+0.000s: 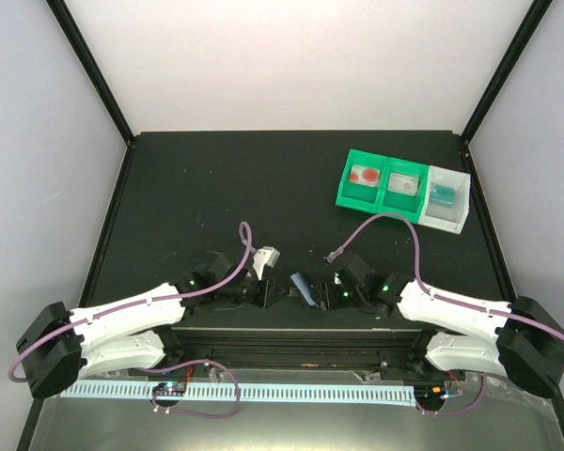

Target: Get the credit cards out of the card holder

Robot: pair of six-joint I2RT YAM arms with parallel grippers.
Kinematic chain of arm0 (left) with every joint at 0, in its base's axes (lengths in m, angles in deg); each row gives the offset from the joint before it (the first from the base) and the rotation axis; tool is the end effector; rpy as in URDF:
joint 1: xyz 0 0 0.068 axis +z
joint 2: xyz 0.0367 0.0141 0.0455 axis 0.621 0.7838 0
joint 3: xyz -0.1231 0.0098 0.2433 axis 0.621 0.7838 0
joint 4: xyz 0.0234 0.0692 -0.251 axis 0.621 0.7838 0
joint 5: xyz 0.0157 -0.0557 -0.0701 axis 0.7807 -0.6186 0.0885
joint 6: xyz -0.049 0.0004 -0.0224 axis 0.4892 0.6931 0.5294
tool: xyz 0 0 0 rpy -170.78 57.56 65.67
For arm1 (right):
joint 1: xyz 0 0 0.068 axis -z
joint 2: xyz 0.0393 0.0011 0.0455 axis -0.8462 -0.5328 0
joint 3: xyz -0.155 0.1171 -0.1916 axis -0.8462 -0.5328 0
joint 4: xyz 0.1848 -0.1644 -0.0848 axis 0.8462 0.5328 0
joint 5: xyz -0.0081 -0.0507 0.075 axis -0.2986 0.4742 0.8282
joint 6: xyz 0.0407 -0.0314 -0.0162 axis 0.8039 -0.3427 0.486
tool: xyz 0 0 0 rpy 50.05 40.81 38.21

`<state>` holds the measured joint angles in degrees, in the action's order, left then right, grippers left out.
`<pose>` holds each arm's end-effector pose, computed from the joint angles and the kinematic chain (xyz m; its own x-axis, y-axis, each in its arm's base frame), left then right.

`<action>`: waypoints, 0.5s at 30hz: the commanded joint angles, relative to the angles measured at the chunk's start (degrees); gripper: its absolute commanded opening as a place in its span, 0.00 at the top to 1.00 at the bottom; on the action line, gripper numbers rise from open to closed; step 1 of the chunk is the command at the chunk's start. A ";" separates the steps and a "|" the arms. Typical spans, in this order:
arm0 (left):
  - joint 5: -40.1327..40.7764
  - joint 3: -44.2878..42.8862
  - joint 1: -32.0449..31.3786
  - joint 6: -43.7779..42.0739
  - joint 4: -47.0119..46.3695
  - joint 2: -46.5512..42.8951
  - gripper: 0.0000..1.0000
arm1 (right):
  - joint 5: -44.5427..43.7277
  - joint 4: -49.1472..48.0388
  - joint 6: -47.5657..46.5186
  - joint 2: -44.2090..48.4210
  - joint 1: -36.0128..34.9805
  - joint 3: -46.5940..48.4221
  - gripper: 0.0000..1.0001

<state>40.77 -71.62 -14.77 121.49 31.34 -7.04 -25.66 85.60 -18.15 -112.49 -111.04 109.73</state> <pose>0.1206 -0.1785 0.2030 -0.8867 0.0907 -0.4534 0.4077 0.6160 -0.6740 0.1234 0.1695 0.1696 -0.9131 -0.1059 -0.3938 -0.2866 0.8536 0.4351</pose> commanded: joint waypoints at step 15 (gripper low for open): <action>2.72 1.98 0.26 -0.16 0.71 -1.64 0.98 | -6.01 3.05 -0.85 3.19 -0.19 1.60 0.52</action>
<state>41.45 -69.45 -14.77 121.51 31.67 -7.58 -29.97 88.36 -18.26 -109.85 -111.08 110.43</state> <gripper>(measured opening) 0.022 0.502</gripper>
